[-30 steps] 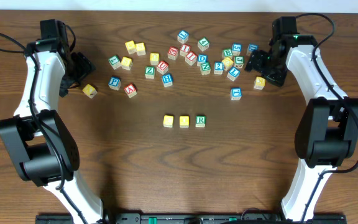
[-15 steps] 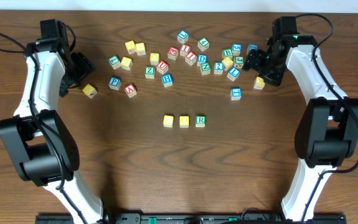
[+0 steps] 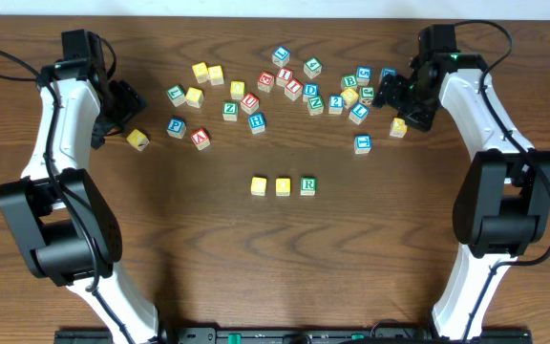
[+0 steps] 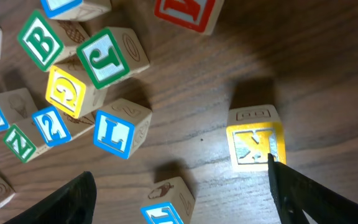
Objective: Spell out CORL
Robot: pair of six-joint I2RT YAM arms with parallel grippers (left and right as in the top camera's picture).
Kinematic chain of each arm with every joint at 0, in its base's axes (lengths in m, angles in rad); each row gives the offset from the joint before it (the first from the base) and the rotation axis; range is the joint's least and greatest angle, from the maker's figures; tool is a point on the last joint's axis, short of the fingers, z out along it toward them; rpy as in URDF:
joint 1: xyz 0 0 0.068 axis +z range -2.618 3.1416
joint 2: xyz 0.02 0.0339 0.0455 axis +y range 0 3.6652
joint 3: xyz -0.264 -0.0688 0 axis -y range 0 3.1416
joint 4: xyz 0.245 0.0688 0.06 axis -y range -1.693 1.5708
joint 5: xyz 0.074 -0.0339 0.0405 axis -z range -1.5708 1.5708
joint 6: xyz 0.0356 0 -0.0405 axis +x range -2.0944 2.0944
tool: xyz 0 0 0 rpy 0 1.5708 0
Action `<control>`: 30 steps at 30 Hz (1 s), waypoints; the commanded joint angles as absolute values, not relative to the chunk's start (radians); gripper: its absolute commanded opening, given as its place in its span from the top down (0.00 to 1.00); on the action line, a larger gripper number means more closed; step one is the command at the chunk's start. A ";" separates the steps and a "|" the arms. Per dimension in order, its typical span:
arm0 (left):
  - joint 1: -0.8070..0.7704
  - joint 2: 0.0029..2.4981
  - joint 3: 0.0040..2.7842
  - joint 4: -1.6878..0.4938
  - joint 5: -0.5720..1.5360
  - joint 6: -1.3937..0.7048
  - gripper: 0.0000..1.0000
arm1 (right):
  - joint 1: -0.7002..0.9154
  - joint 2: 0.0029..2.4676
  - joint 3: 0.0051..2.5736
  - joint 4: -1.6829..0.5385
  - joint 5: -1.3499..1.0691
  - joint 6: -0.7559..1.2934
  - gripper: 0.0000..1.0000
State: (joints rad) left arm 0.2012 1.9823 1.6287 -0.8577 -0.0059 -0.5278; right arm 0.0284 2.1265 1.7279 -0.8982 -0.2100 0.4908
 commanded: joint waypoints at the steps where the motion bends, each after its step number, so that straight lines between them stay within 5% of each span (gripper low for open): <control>1: 0.202 1.988 1.633 -0.863 -0.012 -0.540 0.13 | 0.041 2.113 1.750 -0.877 -0.216 0.500 0.17; 21: 0.202 1.988 1.633 -0.863 -0.012 -0.540 0.13 | 0.056 2.138 1.750 -0.509 -0.150 0.503 0.18; 30: 0.202 1.988 1.633 -0.863 -0.012 -0.540 0.13 | 0.156 2.140 1.750 -0.694 -0.065 0.519 0.32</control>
State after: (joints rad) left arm 0.2012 1.9823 1.6287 -0.8577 -0.0059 -0.5278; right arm 0.1127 2.1292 1.7382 -0.6548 -0.1452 0.5129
